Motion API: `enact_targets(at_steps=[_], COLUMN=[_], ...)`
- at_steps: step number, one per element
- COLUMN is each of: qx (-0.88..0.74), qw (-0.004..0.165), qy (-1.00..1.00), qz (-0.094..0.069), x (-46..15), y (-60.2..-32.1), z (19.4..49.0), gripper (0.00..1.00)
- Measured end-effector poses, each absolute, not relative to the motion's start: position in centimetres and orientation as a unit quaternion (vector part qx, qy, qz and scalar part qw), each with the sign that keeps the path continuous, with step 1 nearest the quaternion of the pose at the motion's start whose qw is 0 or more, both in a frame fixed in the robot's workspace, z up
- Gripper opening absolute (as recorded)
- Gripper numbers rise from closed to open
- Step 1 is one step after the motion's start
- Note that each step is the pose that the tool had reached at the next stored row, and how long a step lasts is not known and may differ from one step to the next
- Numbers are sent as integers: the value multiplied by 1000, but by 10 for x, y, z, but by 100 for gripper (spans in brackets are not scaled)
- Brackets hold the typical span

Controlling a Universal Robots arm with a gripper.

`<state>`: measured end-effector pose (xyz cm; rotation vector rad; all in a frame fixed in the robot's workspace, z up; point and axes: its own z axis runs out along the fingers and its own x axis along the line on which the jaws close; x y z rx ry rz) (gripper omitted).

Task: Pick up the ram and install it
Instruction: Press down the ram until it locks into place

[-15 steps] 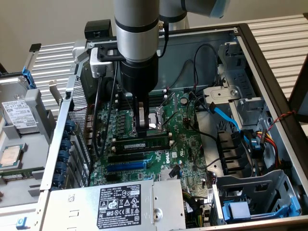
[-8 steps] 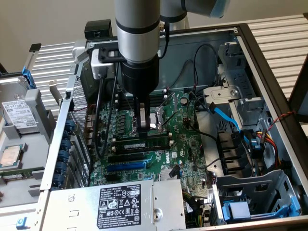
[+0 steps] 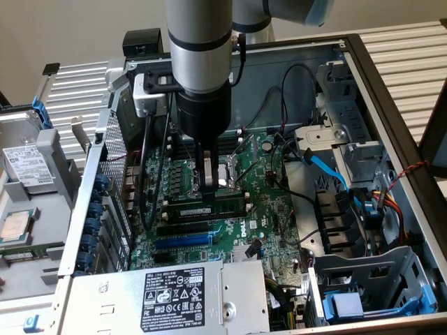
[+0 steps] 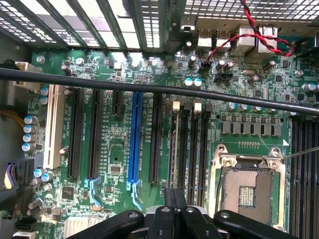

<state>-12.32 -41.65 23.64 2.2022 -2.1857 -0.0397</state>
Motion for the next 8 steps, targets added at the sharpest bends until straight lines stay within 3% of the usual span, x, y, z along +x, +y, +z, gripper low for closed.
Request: enact_targets(at_steps=[8], qx=[710], qw=[19], qy=[-704], qz=[-13], x=[-123], y=[-416], z=[233], gripper=[11])
